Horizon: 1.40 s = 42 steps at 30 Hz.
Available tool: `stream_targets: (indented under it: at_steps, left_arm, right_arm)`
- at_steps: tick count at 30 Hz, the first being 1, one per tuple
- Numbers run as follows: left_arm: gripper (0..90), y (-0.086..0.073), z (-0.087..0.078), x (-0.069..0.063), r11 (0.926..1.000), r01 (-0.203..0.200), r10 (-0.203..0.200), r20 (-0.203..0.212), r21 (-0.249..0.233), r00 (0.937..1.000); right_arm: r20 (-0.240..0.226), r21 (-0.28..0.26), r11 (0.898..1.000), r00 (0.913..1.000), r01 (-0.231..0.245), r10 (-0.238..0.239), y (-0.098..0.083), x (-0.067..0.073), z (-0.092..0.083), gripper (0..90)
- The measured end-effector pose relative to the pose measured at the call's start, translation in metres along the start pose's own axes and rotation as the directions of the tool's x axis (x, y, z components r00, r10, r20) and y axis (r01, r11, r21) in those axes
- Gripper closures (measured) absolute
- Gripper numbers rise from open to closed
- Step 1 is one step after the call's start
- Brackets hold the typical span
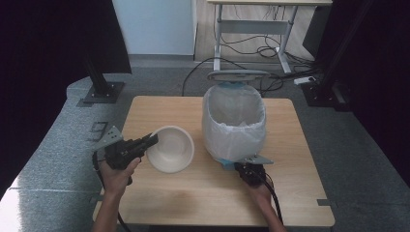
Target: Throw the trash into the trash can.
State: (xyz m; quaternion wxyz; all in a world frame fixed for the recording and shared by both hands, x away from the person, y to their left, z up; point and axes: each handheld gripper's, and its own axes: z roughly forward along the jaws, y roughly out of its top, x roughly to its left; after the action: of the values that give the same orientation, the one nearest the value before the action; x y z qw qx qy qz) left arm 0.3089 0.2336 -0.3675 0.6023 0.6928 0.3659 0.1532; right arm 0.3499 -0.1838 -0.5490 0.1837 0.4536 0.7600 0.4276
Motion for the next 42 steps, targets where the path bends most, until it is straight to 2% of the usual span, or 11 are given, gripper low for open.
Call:
stream_targets:
  at_steps: [3, 15, 30, 42]
  left_arm:
    - [83.7, 0.003, 0.002, -0.002, 1.0, -0.008, 0.008, 0.007, 0.004, 0.9999]
    - [83.7, 0.009, 0.01, -0.002, 1.0, 0.004, -0.004, 0.029, 0.004, 0.9996]
    - [83.7, 0.022, 0.02, -0.009, 0.9998, -0.015, 0.014, 0.037, 0.01, 0.9992]
    - [83.8, 0.027, 0.025, -0.008, 0.9999, -0.012, 0.012, 0.037, 0.009, 0.9992]
  right_arm:
    - [0.0, 0.001, 1.0, 1.0, 0.0, 0.0, 0.0, 0.0, 0.0, 87.6]
    - [-0.001, 0.001, 1.0, 1.0, 0.0, 0.0, 0.0, 0.0, 0.0, 87.6]
    - [-0.002, 0.002, 1.0, 1.0, -0.003, 0.003, 0.0, -0.001, 0.0, 87.6]
    - [-0.001, 0.002, 1.0, 1.0, -0.003, 0.003, 0.0, 0.0, 0.0, 87.6]
